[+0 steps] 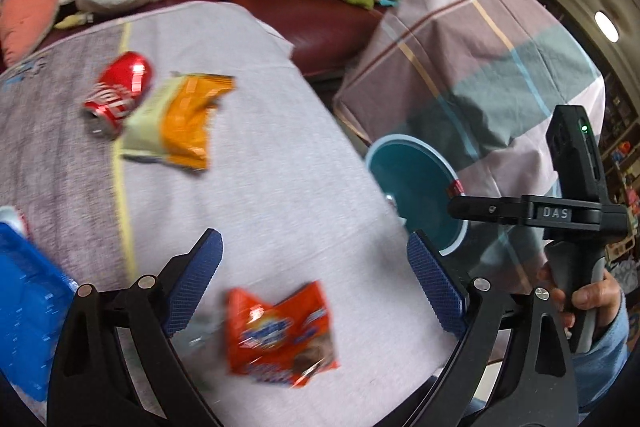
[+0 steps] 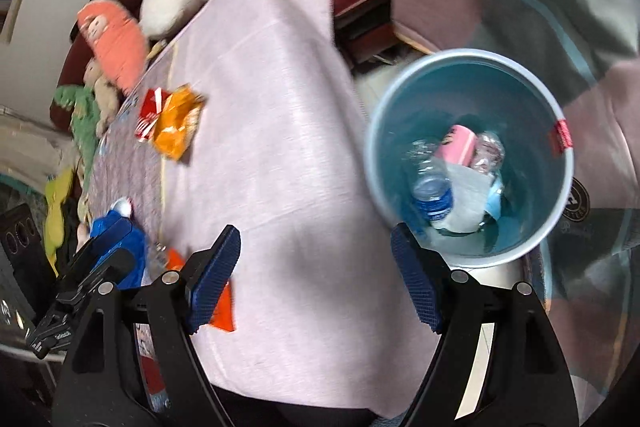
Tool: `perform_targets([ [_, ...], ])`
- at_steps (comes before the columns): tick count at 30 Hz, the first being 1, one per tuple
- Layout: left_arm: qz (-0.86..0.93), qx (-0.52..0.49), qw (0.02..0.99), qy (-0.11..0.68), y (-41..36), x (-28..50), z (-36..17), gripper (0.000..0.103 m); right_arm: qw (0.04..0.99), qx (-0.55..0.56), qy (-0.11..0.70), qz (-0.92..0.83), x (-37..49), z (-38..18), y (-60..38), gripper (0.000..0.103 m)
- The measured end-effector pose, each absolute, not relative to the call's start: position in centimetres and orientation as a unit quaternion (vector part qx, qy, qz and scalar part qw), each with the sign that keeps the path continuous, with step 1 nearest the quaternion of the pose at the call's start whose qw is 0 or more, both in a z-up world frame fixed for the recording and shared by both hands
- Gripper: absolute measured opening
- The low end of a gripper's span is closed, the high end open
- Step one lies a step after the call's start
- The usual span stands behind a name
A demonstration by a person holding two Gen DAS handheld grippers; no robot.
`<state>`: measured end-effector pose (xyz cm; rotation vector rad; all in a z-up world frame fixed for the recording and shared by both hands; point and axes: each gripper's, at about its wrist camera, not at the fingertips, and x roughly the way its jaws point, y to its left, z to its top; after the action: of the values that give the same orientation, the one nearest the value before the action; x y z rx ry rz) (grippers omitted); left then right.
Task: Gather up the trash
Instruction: 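Move both open tools back over the trash on the table, then grasp the clear plastic snack bag with the left tool while the right grasps the orange Ovaltine wrapper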
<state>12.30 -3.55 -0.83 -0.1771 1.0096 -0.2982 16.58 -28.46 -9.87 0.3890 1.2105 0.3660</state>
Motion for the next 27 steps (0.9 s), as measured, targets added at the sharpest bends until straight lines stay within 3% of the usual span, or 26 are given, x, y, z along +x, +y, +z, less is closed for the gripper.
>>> perform_targets([
  [10,-0.088,-0.102,0.861,0.491,4.0,8.0,-2.7,0.096,0.77,0.118,0.584,0.23,13.9,-9.9,-19.2,0.076],
  [27,-0.086,-0.089,0.857,0.5,6.5,4.3,-5.1,0.096,0.734,0.084,0.628,0.243,12.5,-15.4,-11.7,0.076],
])
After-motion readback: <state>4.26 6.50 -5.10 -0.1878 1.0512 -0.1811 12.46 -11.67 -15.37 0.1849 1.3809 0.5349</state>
